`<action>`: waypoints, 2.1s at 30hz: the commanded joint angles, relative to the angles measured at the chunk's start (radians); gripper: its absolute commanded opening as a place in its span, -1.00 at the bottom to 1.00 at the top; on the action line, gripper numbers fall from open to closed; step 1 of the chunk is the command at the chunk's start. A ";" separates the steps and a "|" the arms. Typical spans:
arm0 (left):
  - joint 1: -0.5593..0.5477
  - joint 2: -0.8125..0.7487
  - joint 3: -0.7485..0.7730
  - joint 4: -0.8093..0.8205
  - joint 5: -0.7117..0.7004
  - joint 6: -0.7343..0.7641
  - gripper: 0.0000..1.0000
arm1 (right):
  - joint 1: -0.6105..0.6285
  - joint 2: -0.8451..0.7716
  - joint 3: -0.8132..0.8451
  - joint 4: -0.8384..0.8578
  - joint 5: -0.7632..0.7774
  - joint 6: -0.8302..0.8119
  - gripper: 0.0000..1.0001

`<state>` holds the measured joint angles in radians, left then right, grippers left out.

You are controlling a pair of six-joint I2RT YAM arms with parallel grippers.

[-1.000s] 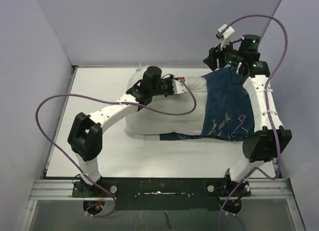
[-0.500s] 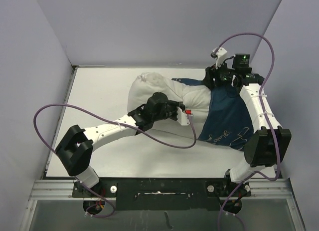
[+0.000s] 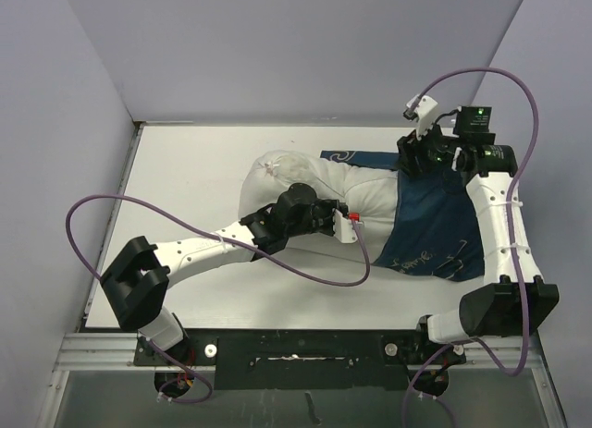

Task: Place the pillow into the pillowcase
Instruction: Stuff the pillow into the pillowcase.

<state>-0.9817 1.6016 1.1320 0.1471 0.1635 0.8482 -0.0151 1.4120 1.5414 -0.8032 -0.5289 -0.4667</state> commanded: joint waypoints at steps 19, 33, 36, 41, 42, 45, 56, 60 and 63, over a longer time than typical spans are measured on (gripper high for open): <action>0.024 -0.109 0.010 -0.009 0.074 -0.174 -0.94 | -0.053 0.091 0.160 -0.339 -0.168 -0.318 -1.00; 0.301 0.020 0.375 0.025 0.725 -0.730 0.44 | -0.082 -0.029 0.120 -0.242 -0.509 -0.300 -1.00; 0.298 0.073 0.437 0.015 0.781 -0.700 0.42 | -0.092 -0.034 0.115 -0.211 -0.519 -0.269 -1.00; 0.281 0.163 0.543 -0.124 0.875 -0.600 -0.06 | -0.114 -0.029 0.119 -0.154 -0.549 -0.196 -1.00; 0.277 0.173 0.544 -0.152 0.876 -0.576 -0.18 | -0.118 -0.027 0.123 -0.143 -0.556 -0.178 -1.00; 0.270 0.186 0.500 -0.209 0.830 -0.495 -0.24 | -0.128 -0.018 0.136 -0.117 -0.578 -0.130 -1.00; 0.233 0.456 0.549 0.069 0.604 -0.615 -0.81 | -0.008 0.035 0.155 0.147 -0.664 0.224 -1.00; 0.227 0.624 0.618 0.330 0.641 -0.906 -1.00 | 0.070 0.046 0.126 0.423 -0.652 0.486 -1.00; 0.220 0.715 0.588 0.517 0.621 -1.082 -1.00 | 0.077 0.064 0.099 0.543 -0.631 0.616 -1.00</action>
<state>-0.7383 2.1796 1.7226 0.3599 0.8146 0.0624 0.0292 1.4952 1.6321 -0.6071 -1.0573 -0.1318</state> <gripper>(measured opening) 0.021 0.034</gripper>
